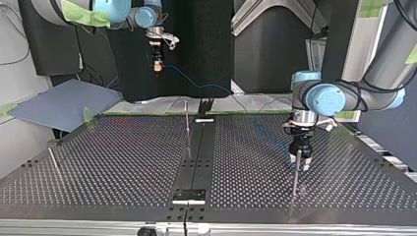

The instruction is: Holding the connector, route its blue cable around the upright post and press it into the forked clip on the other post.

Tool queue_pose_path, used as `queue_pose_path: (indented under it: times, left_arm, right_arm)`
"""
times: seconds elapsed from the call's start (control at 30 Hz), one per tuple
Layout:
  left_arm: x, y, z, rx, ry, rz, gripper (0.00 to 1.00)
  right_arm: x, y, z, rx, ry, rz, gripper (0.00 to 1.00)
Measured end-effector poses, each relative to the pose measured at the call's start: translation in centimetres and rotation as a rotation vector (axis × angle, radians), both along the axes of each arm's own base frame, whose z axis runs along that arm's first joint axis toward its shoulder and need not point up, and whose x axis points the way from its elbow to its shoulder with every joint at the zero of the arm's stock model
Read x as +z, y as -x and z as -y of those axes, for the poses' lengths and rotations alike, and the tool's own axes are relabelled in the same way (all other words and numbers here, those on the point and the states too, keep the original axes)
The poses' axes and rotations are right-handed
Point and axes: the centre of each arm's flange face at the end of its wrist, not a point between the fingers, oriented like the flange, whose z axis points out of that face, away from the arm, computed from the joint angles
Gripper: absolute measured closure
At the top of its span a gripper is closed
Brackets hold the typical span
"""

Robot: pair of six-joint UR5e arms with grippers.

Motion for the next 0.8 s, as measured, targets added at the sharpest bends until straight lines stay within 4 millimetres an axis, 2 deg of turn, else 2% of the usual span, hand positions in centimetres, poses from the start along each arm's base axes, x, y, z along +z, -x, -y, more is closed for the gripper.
queue_pose_path:
  times: [0.23,0.47,0.6,0.8]
  left_arm:
    - [0.0,0.0,0.0,0.004,0.000,-0.001,0.00]
    - [0.0,0.0,-0.1,0.012,-0.001,-0.003,0.00]
    - [0.0,0.0,-0.1,0.013,-0.002,-0.004,0.00]
    - [-0.1,0.1,-0.2,0.017,-0.001,-0.011,0.00]
  right_arm:
    - [1.4,-0.5,0.8,0.010,0.062,0.027,1.00]
    - [3.9,-0.6,1.5,0.026,0.111,0.060,1.00]
    - [5.1,-0.1,2.7,0.030,0.124,0.086,1.00]
    - [5.2,1.2,4.0,0.031,0.115,0.085,1.00]
